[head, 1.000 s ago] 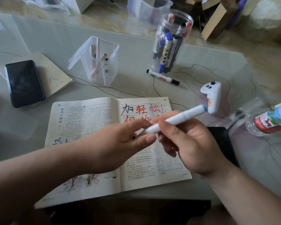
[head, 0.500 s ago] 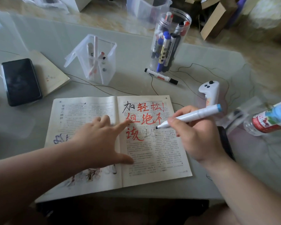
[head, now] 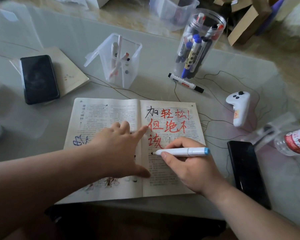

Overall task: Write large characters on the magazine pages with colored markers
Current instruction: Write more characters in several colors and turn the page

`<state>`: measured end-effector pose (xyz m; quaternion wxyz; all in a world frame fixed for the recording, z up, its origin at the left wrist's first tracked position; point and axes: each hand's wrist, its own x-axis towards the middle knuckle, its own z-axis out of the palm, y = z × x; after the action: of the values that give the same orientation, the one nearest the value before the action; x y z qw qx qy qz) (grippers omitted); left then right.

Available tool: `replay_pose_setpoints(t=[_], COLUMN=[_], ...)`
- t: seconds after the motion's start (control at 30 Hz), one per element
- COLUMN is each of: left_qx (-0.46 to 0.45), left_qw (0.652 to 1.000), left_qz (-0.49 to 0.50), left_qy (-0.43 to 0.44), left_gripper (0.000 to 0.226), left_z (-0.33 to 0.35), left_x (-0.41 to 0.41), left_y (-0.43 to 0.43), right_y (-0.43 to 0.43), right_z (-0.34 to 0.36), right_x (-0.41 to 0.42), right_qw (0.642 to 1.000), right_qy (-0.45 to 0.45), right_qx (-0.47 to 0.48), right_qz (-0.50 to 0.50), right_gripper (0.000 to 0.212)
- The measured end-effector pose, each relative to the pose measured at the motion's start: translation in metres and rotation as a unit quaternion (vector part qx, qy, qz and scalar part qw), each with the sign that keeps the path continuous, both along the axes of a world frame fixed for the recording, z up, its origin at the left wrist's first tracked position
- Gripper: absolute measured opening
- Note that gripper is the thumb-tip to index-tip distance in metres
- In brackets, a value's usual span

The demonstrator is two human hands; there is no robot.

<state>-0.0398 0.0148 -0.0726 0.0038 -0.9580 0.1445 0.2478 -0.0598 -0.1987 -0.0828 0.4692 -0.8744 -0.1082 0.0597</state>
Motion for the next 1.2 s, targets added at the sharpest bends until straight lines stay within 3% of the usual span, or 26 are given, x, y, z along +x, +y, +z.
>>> replay_pose_setpoints(t=[0.6,0.83,1.1,1.2], left_qx=[0.006,0.006,0.002,-0.003], left_qw=[1.0,1.0,1.0,1.0], left_qz=[0.001,0.001,0.0,0.001], left_qy=[-0.011,-0.01,-0.009,-0.009], left_gripper=[0.135,0.135,0.135,0.135], left_z=[-0.0015,-0.0006,-0.0015,-0.0016], left_x=[0.0022,0.0015,0.0016,0.0012], left_y=[0.0002,-0.0002,0.0003,0.0012], right_y=[0.0029,0.0025,0.0024,-0.0019], right_z=[0.0008,0.0032,-0.001,-0.0006], right_x=[0.0009,-0.0007,0.0015,0.0069], right_qw=[0.999,0.996,0.999,0.998], right_qy=[0.005,0.084,0.038,0.047], right_qx=[-0.039,-0.024,-0.023,0.024], right_qz=[-0.013,0.021,0.006,-0.034], right_gripper=[0.014,0.022,0.033,0.019])
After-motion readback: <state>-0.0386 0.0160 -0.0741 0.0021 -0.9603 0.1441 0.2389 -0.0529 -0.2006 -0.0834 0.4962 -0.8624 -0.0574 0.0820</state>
